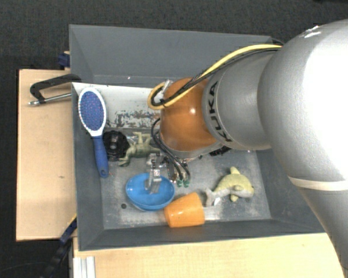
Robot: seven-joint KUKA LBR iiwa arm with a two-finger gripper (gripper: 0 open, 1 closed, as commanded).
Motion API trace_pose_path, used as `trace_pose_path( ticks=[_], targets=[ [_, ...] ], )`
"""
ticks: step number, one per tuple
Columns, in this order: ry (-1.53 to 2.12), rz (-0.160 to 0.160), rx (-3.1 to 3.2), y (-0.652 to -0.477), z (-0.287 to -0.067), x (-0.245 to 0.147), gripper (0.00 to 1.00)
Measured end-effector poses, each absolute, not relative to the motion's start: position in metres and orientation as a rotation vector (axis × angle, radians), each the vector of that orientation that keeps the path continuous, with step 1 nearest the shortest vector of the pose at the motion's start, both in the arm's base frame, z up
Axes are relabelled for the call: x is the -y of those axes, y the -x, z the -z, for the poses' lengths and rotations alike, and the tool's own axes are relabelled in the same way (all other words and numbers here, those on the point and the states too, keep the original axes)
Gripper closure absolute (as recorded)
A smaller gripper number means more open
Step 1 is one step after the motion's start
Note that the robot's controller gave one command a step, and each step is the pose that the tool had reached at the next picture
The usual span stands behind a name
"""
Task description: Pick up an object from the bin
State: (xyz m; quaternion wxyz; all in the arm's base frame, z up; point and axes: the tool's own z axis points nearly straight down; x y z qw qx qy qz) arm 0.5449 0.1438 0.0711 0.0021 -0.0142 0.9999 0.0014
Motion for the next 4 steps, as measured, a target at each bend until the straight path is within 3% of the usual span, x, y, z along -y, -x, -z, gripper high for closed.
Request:
trace_pose_path(
  ticks=[1, 2, 3, 4],
  targets=[
    [0.045, -0.004, -3.138, -0.545, -0.071, -0.144, 0.00],
    [0.243, -0.006, -3.133, -0.504, -0.071, -0.208, 0.00],
    [0.232, -0.003, -3.130, -0.506, -0.071, -0.204, 1.00],
    [0.262, -0.007, -3.117, -0.496, -0.200, -0.202, 1.00]
  ],
)
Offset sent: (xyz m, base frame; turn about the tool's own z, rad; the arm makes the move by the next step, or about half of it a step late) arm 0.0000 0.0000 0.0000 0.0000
